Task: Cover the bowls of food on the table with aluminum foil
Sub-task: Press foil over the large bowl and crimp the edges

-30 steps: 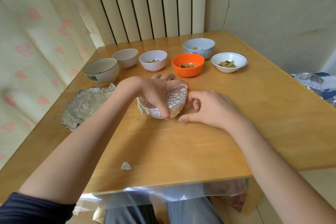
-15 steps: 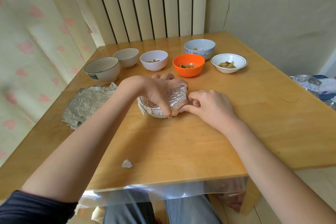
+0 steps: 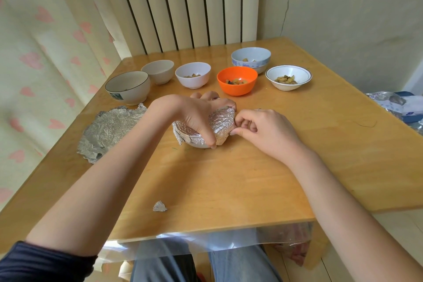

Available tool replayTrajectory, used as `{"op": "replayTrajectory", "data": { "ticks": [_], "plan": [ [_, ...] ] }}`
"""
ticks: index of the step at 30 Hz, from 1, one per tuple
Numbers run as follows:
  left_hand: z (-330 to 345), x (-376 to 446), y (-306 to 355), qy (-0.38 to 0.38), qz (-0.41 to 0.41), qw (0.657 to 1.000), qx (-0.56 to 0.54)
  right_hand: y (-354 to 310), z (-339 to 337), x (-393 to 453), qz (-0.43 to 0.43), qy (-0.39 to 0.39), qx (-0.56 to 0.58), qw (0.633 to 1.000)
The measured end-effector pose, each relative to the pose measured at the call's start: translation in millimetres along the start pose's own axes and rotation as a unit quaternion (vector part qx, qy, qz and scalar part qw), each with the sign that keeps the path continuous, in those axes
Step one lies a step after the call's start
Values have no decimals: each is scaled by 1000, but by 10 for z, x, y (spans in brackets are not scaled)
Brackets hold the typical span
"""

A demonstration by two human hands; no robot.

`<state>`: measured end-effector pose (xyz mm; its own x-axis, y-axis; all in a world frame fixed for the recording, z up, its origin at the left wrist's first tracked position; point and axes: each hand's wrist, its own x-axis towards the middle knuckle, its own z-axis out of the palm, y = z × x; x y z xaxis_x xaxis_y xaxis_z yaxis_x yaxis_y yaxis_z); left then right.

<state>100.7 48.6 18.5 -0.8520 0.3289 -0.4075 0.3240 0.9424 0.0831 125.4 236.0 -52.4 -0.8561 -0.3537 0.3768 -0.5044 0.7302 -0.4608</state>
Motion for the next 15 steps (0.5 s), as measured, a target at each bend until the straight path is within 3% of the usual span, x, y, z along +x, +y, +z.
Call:
{"op": "replayTrajectory", "data": {
  "ticks": [7,15],
  "plan": [
    [-7,-11,12,-2,-6,1000,3,27,-88,170,60,11,15,998],
    [-5,-26,21,3,-3,1000,-3,146,-149,594,52,-136,93,985]
  ]
}}
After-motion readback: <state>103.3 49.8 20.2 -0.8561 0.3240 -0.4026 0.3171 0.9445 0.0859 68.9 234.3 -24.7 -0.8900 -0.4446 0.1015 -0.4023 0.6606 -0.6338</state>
